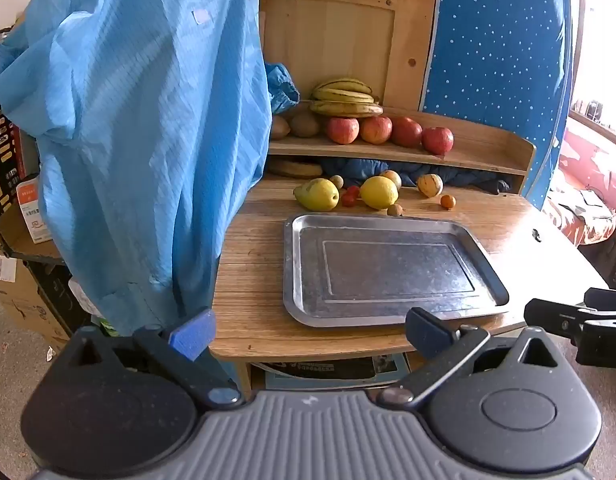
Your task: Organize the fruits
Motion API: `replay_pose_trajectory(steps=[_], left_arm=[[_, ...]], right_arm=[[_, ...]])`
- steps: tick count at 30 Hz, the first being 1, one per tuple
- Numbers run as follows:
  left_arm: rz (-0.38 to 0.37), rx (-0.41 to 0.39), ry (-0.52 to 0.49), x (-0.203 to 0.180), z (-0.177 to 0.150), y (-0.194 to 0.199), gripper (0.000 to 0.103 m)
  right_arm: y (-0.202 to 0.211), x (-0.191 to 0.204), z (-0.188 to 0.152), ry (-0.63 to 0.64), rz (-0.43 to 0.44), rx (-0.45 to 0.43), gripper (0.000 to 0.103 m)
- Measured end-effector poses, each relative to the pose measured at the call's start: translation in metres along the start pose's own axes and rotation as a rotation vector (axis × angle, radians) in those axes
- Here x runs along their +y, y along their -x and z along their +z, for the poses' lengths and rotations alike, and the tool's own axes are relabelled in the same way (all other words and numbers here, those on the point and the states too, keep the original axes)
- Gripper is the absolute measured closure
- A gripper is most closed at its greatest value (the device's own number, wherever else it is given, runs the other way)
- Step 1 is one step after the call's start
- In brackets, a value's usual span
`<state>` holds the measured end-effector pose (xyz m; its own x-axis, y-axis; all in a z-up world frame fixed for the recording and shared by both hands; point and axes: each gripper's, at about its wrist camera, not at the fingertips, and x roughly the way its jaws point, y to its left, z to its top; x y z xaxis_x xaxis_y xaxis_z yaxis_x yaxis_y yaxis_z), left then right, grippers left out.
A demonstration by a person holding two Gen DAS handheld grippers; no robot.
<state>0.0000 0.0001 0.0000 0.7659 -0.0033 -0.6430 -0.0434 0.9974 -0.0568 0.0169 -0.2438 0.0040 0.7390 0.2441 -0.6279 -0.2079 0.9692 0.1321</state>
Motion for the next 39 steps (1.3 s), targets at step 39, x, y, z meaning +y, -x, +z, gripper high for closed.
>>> replay_pose_trajectory(steps=[39], left_arm=[[0.005, 0.029, -0.008, -0.01, -0.001, -0.009, 0.0]], right_arm=[[-0.012, -0.005, -0.001, -0.007, -0.006, 0.03, 0.001]])
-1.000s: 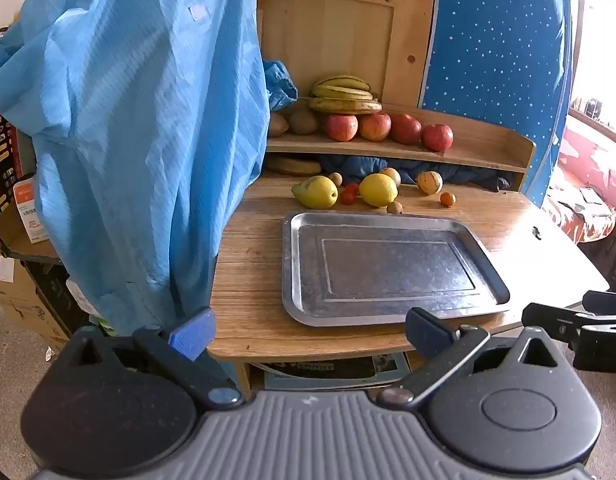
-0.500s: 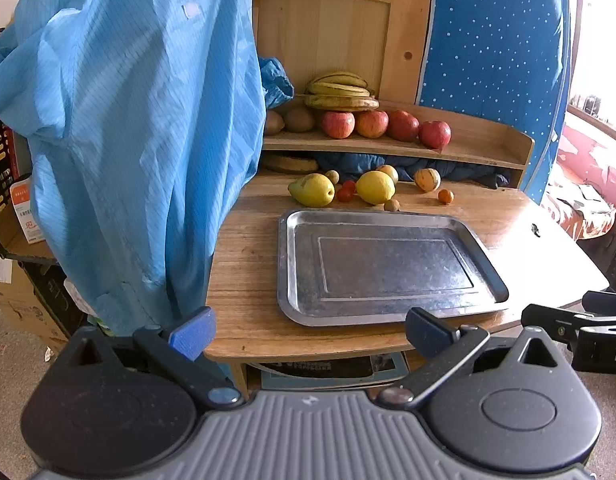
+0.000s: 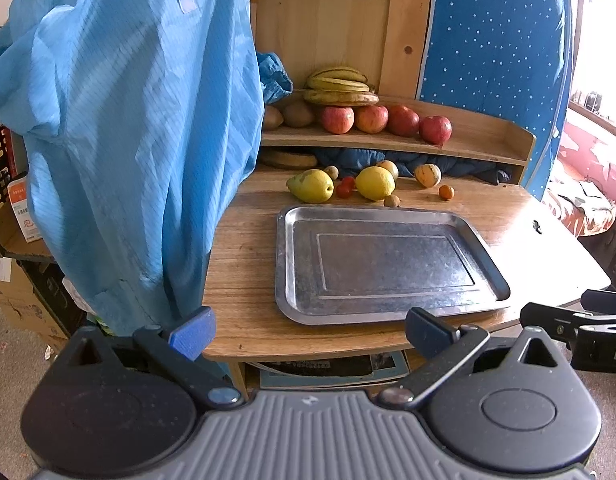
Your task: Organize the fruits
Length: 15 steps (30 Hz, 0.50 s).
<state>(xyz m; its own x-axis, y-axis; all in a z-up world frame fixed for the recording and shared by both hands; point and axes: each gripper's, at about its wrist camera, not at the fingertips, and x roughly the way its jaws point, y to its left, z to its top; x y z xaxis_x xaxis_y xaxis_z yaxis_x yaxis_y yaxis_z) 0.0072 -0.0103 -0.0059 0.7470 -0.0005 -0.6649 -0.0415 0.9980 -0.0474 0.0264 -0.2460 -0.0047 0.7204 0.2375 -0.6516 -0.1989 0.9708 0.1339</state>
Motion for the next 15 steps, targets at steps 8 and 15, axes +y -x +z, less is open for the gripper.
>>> replay_pose_trajectory(steps=[8, 15], left_arm=[[0.01, 0.018, -0.002, -0.005, 0.004, -0.007, 0.0], [0.031, 0.045, 0.004, -0.013, 0.009, -0.019, 0.0]], right_arm=[[-0.007, -0.004, 0.002, -0.003, 0.007, 0.016, 0.001], [-0.016, -0.012, 0.008, -0.008, 0.018, 0.03, 0.0]])
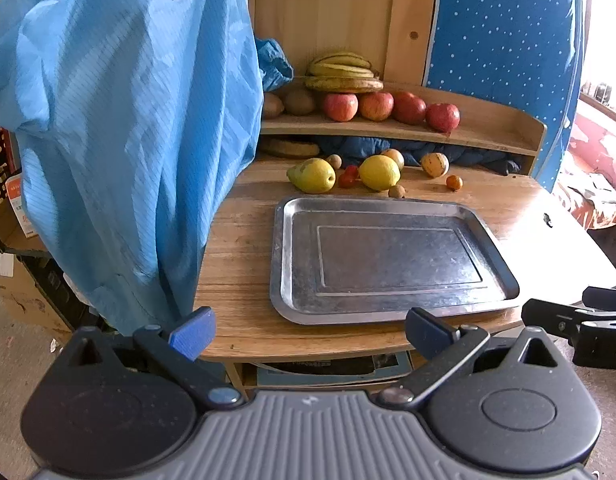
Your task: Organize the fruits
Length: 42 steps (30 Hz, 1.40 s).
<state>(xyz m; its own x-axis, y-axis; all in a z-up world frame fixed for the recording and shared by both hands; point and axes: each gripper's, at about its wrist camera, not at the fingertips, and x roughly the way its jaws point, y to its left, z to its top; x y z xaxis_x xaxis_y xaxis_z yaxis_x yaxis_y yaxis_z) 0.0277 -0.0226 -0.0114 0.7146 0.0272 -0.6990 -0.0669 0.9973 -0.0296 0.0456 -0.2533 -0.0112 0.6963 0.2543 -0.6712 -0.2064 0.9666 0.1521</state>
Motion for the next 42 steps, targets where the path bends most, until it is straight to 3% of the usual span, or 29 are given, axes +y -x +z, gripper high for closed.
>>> replay_pose_trajectory(steps=[15, 26, 30, 36, 42], left_arm=[[0.068, 0.076, 0.051, -0.033, 0.012, -0.035, 0.0], [0.19, 0.15, 0.158, -0.06, 0.036, -0.064, 0.0], [0.279, 0.203, 0.175, -0.066, 0.045, -0.078, 0.0], [0.358, 0.255, 0.212, -0.058, 0.056, -0.092, 0.0], [0.369, 0.249, 0.211, -0.044, 0.073, -0.104, 0.0]], right_arm=[[-0.037, -0.036, 0.019, 0.024, 0.065, 0.067, 0.001], [-0.065, -0.075, 0.051, 0.088, 0.162, 0.107, 0.0], [-0.071, -0.09, 0.061, 0.127, 0.187, 0.114, 0.0], [-0.08, -0.104, 0.076, 0.159, 0.219, 0.088, 0.0], [-0.091, -0.108, 0.084, 0.138, 0.267, 0.096, 0.0]])
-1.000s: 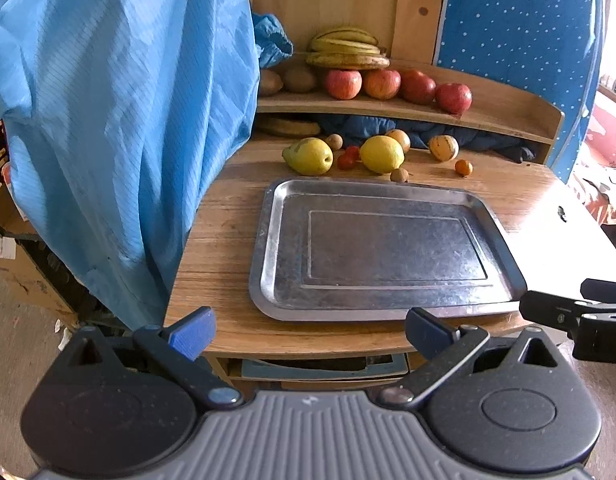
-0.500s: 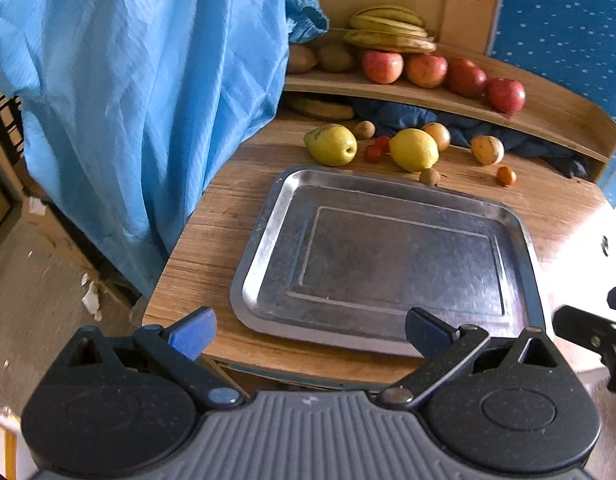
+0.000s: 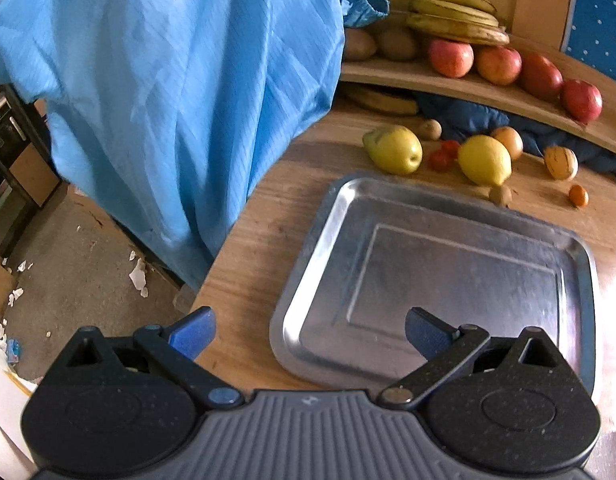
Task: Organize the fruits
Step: 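Reach the left tool past the tray to the yellow pear while the right tool reaches for the kiwi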
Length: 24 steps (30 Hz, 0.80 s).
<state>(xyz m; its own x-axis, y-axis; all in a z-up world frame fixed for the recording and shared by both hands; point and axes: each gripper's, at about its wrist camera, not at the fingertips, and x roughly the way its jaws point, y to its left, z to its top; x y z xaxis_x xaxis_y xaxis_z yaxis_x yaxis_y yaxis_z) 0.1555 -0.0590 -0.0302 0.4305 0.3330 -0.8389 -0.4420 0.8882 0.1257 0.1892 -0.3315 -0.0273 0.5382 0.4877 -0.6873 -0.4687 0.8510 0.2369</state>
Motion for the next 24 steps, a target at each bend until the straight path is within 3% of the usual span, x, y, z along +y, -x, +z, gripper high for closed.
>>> replay_pose_trajectory(steps=[7, 16, 24], left_arm=[[-0.087, -0.011, -0.056, -0.007, 0.039, -0.032, 0.0], [-0.218, -0.024, -0.177, -0.02, 0.088, -0.077, 0.0], [-0.287, -0.023, -0.242, -0.026, 0.116, -0.112, 0.0]], right_arm=[[-0.017, 0.005, 0.01, -0.026, -0.014, 0.009, 0.0], [-0.055, 0.02, 0.037, -0.087, -0.117, 0.032, 0.0], [-0.104, 0.036, 0.065, -0.112, -0.204, 0.035, 0.001]])
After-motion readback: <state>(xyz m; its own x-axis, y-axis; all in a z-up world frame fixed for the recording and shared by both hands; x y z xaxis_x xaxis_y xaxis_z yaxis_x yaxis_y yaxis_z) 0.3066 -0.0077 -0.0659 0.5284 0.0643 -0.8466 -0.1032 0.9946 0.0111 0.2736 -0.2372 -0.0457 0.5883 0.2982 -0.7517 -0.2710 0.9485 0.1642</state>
